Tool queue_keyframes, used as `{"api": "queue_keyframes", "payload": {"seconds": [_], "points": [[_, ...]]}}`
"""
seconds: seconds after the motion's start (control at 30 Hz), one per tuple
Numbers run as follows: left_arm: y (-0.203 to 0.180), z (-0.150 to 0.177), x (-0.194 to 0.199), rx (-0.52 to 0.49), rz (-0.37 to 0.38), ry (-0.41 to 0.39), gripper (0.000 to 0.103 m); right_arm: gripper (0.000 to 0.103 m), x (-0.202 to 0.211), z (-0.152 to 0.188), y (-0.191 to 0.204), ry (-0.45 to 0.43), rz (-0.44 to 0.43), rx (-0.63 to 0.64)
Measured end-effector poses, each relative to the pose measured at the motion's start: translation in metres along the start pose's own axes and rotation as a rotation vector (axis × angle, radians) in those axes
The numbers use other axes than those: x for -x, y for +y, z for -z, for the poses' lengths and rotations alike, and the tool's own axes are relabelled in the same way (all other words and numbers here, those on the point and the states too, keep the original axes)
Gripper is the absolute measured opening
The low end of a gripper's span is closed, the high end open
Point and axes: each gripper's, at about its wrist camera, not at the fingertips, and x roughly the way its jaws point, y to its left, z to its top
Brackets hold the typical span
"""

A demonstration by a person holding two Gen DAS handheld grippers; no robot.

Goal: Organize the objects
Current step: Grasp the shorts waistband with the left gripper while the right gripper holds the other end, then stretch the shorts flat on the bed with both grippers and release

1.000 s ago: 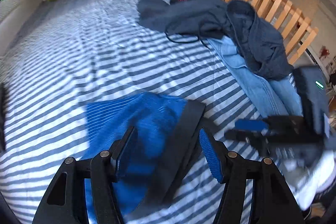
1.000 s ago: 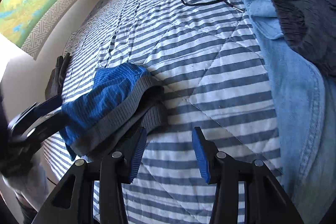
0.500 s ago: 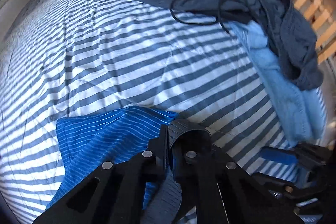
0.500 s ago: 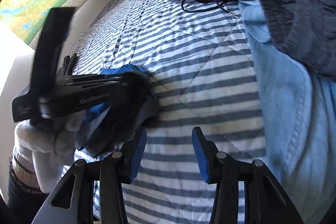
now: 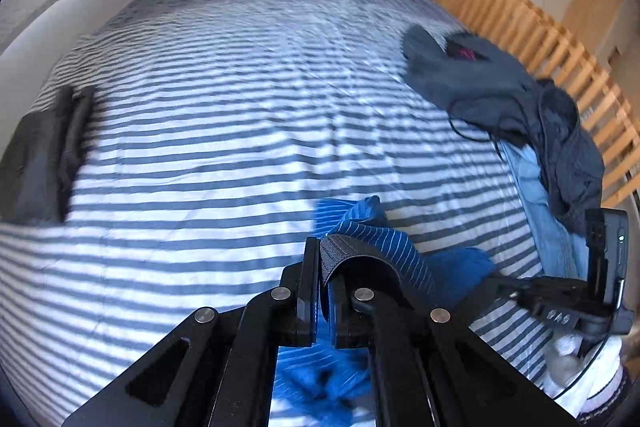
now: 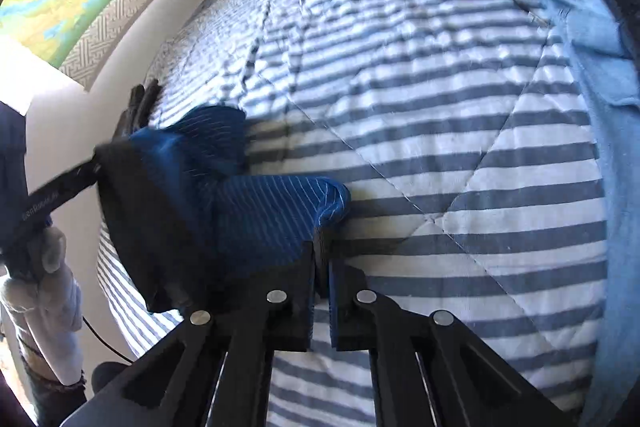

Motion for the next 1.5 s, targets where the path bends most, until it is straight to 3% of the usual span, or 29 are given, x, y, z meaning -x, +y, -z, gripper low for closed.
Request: {"api": "queue_keyframes", "payload": {"seconds": [0.2, 0.47, 0.63, 0.77, 0.9, 1.07, 1.27, 1.3, 1.4, 1.5], "points": [[0.058, 0.021, 0.110, 0.114, -0.011, -0.182, 0.002, 0.004, 0.098, 0.004, 0.027, -0.208, -0.070, -0.024], [0.081, 0.068, 0.252, 0.137, 0.026, -0.397, 0.002, 0.004, 0.223, 0.040, 0.074, -0.448, -0.095, 0.021], [0.073, 0.107, 0.307, 0.111, 0.040, -0.461, 0.002, 0.004, 0.260, 0.073, 0.096, -0.486, -0.124, 0.066], [0.070, 0.131, 0.323, 0.104, 0.045, -0.439, 0.002, 0.004, 0.268, 0.090, 0.098, -0.480, -0.118, 0.074], [0.084, 0.129, 0.282, 0.139, 0.049, -0.334, 0.002, 0.004, 0.234, 0.081, 0.078, -0.403, -0.096, 0.008], [0.106, 0.096, 0.170, 0.186, 0.014, -0.125, 0.002, 0.004, 0.146, 0.038, 0.030, -0.264, -0.035, -0.142], [0.115, 0.052, 0.035, 0.230, -0.030, 0.066, 0.003, 0.004, 0.057, -0.021, -0.020, -0.171, 0.093, -0.247], [0.112, 0.047, 0.019, 0.219, -0.055, 0.083, 0.003, 0.004, 0.045, -0.030, -0.028, -0.150, 0.100, -0.266], [0.117, 0.024, -0.009, 0.242, -0.031, 0.108, 0.003, 0.004, 0.030, -0.053, -0.037, -0.128, 0.131, -0.272], [0.120, -0.016, 0.011, 0.248, -0.017, 0.017, 0.002, 0.004, 0.051, -0.079, -0.017, -0.182, 0.130, -0.209]]}}
